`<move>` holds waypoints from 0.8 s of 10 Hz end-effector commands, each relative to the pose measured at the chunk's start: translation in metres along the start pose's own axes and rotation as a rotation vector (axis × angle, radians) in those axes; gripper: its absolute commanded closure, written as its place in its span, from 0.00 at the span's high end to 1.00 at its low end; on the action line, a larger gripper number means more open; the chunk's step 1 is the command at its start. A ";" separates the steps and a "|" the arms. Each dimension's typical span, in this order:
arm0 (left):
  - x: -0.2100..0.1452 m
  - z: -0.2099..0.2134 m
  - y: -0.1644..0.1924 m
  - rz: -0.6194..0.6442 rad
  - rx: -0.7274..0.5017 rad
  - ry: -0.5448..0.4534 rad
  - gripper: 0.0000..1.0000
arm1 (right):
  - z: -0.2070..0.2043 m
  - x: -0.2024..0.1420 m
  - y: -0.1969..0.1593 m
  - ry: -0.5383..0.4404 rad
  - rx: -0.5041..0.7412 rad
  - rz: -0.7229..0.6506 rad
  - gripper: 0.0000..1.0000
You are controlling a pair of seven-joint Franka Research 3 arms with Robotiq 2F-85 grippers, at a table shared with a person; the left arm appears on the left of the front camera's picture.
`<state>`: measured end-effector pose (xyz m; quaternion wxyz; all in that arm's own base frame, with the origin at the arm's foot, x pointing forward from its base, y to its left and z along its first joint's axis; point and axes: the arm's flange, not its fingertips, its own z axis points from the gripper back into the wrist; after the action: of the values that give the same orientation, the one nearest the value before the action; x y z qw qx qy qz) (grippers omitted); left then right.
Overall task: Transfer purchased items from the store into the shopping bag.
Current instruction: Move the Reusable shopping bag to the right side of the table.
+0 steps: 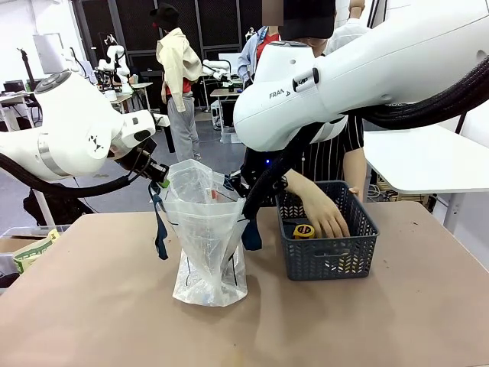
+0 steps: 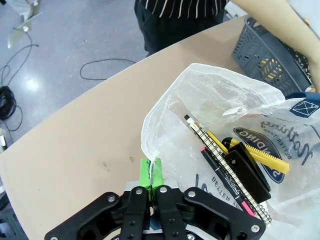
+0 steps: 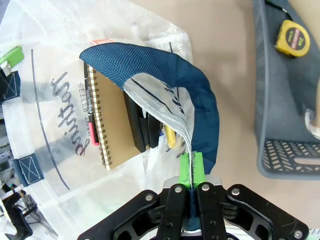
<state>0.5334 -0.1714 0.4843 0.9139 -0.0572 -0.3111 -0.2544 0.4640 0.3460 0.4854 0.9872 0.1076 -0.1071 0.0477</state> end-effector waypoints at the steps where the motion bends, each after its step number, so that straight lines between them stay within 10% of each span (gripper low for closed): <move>1: 0.001 0.001 0.001 0.008 0.007 0.003 0.00 | 0.001 -0.001 -0.001 0.004 0.007 -0.008 0.00; 8: 0.001 0.001 0.001 0.008 0.007 0.003 0.00 | 0.001 -0.001 -0.001 0.004 0.007 -0.008 0.00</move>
<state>0.5334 -0.1714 0.4843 0.9139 -0.0572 -0.3111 -0.2544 0.4640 0.3460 0.4854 0.9872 0.1076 -0.1071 0.0477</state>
